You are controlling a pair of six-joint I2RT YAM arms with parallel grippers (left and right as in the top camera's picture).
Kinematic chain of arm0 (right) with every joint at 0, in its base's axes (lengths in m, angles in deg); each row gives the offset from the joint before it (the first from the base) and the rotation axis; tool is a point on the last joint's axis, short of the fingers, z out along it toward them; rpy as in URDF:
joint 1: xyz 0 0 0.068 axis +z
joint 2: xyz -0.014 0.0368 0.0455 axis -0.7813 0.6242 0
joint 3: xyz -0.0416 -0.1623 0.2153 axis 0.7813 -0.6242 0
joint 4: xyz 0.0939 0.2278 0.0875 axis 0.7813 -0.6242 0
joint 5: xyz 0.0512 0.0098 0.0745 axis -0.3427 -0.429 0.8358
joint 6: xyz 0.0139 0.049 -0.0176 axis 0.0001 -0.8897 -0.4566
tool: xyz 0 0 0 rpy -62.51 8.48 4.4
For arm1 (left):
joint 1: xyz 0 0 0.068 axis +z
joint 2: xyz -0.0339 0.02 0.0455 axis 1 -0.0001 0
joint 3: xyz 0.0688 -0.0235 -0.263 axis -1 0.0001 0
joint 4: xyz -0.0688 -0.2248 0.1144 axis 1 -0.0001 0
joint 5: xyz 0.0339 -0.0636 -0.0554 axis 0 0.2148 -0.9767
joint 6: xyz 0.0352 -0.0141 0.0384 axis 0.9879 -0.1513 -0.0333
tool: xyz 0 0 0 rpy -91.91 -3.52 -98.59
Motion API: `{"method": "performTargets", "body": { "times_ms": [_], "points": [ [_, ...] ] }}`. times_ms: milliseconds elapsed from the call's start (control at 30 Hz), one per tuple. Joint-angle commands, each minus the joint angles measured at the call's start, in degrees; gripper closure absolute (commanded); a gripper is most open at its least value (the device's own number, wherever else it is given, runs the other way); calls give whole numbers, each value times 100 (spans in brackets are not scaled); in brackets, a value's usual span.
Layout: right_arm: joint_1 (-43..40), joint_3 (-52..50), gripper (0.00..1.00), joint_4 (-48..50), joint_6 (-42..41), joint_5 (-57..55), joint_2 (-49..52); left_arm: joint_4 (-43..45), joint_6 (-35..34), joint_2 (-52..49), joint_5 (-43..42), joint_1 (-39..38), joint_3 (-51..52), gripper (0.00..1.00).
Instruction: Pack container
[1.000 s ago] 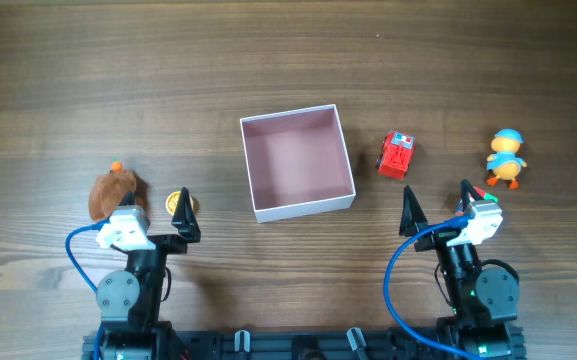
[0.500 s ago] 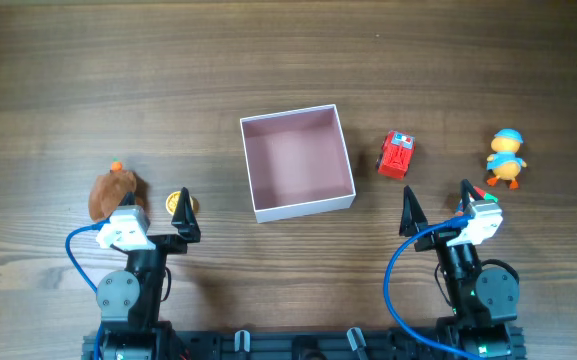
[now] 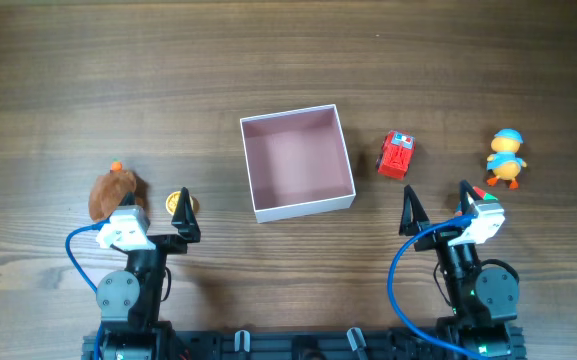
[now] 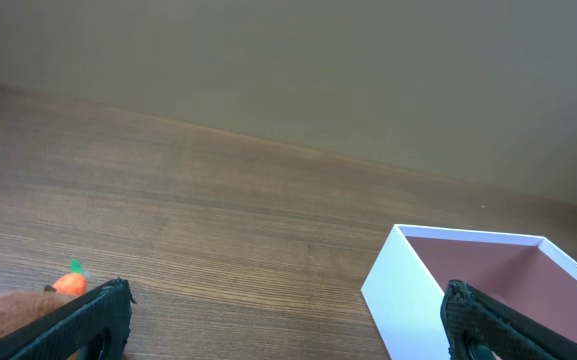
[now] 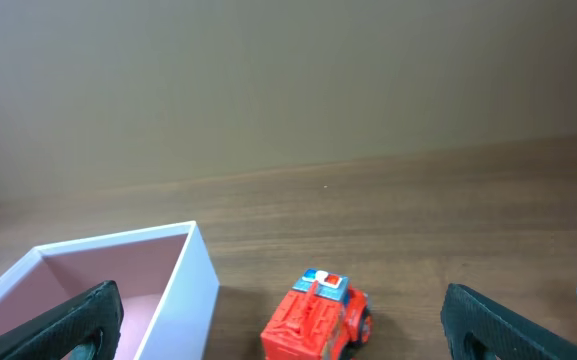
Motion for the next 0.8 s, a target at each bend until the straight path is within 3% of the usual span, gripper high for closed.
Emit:
{"method": "performTargets", "body": {
  "times_ms": [0,133,300,433,500,667,733,767],
  "points": [
    [2,-7,0,35,-809,203,216,177,-131,35,-4,31,44,0],
    [2,177,0,35,-831,855,516,74,-863,0,-446,31,-208,0],
    [2,1617,0,-367,-186,933,1812,-767,-826,-955,-393,31,-1790,0],
    [2,3560,0,-1912,308,935,3611,-1950,-826,-2656,-398,31,-3438,0],
    [2,4588,0,-2968,756,903,4535,-2846,-826,-3777,-396,31,-4448,0],
    [2,6922,0,-5595,890,345,6629,-5154,-824,-6076,-393,26,-6780,1],
    [2,7222,0,-5805,1095,374,7058,-5552,-822,-6664,-396,26,-7346,0],
    [15,7219,7,-5810,1161,374,7117,-5539,-824,-6767,-398,26,-7379,0]
  ]
}}
